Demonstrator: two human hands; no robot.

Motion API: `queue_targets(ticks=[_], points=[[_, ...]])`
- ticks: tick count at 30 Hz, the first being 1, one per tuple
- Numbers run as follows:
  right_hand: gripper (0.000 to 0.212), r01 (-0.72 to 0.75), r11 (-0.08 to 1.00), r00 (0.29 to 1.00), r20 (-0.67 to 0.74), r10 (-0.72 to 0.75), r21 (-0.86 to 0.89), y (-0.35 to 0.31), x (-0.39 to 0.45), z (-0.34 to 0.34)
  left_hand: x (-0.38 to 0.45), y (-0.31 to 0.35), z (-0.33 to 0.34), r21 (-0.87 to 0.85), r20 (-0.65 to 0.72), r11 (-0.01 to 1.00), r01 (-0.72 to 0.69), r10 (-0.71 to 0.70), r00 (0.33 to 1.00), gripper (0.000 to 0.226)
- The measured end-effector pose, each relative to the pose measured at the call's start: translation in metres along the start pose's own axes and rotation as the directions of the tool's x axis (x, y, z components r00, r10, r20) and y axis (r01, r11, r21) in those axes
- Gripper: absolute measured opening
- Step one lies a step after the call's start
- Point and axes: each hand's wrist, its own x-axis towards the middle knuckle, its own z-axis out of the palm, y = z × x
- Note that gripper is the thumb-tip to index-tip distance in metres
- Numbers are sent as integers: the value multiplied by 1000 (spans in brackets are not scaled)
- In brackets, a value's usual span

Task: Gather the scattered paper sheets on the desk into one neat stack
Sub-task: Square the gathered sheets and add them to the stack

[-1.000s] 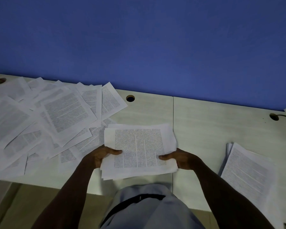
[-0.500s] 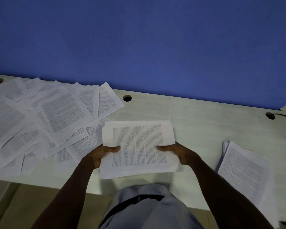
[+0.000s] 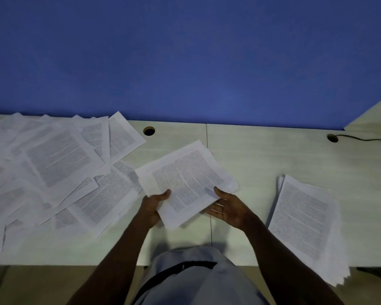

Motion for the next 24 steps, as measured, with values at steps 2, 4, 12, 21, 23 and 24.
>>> queue_targets(ticks=[2, 4, 12, 21, 23, 24], points=[[43, 55, 998, 998, 36, -55, -13, 2, 5, 10, 1, -19, 24, 20, 50, 997, 68, -69, 996, 59], [52, 141, 990, 990, 13, -141, 3, 1, 8, 7, 2, -27, 37, 60, 101, 993, 102, -107, 989, 60], [54, 172, 973, 951, -234, -204, -151, -36, -53, -107, 17, 6, 101, 493, 325, 857, 150, -341, 882, 35], [26, -108, 820, 401, -779, -481, -562, -30, -126, -220, 28, -130, 290, 877, 251, 445, -180, -107, 962, 45], [34, -274, 769, 338, -807, -485, -577, -23, -133, -245, 31, -162, 313, 953, 162, 269, -139, -66, 985, 46], [37, -363, 730, 332, -813, -479, -578, -21, -133, -256, 30, -175, 323, 982, 120, 150, -116, -18, 993, 48]])
